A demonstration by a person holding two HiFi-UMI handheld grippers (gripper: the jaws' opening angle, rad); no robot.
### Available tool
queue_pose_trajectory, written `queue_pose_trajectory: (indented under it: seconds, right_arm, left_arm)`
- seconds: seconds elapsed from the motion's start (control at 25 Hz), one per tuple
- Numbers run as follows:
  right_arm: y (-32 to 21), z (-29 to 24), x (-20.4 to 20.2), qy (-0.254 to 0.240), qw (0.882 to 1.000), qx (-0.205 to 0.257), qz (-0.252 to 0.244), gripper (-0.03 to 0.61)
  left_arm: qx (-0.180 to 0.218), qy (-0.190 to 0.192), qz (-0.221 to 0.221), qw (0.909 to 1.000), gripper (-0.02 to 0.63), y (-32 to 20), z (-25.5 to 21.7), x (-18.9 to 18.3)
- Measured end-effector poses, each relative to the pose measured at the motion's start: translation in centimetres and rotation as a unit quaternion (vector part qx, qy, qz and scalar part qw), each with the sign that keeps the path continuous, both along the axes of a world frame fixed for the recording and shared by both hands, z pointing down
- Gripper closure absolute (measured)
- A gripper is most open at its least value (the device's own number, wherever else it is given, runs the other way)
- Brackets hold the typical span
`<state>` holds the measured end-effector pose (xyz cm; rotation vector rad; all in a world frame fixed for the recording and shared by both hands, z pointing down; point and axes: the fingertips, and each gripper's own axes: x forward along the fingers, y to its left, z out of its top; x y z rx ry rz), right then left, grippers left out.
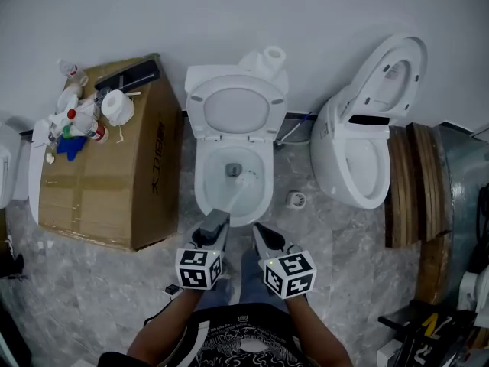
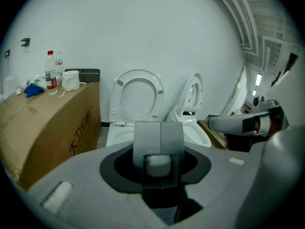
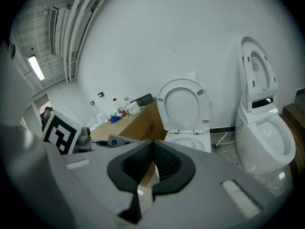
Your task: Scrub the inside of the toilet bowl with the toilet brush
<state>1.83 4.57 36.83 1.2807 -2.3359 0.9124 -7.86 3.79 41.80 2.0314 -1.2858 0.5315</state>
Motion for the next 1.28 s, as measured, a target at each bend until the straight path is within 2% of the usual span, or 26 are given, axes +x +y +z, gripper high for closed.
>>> queue_pose_trajectory:
  seconds: [0.32, 0.56, 0.76, 0.96, 1.28]
  right_arm:
    - [-8.2, 5.6, 2.8, -0.002, 0.998, -0.02, -0.056, 0.58]
    - [-10.7, 8.4, 3.1, -0.001, 0.996, -0.032, -0.077, 0.58]
    - [-10.3, 10.4, 3.5, 0.002, 0.998, -0.048, -0.049, 0.58]
    - [-8.9, 12.1, 3.2, -0.008, 0.997, -0.072, -0.005, 0.58]
    - [-5.4, 14.9, 1.6, 0.007, 0.995, -0.103, -0.001, 0.58]
  left_arm:
    - [-0.041, -0.032, -0.029, 0.9982, 0.44, -5.1, 6.6, 3.0]
    - [-0.06, -0.06, -0.002, 0.9964, 0.439, -7.1, 11.2, 4.7]
    - [-0.075, -0.051, 0.021, 0.9956, 0.439, -7.9, 14.7, 5.3]
    - [-0.072, -0.048, 0.052, 0.9949, 0.439, -9.1, 17.2, 5.0]
    - [-0.043, -0.045, 0.091, 0.9939, 0.44, -12.2, 19.1, 3.4]
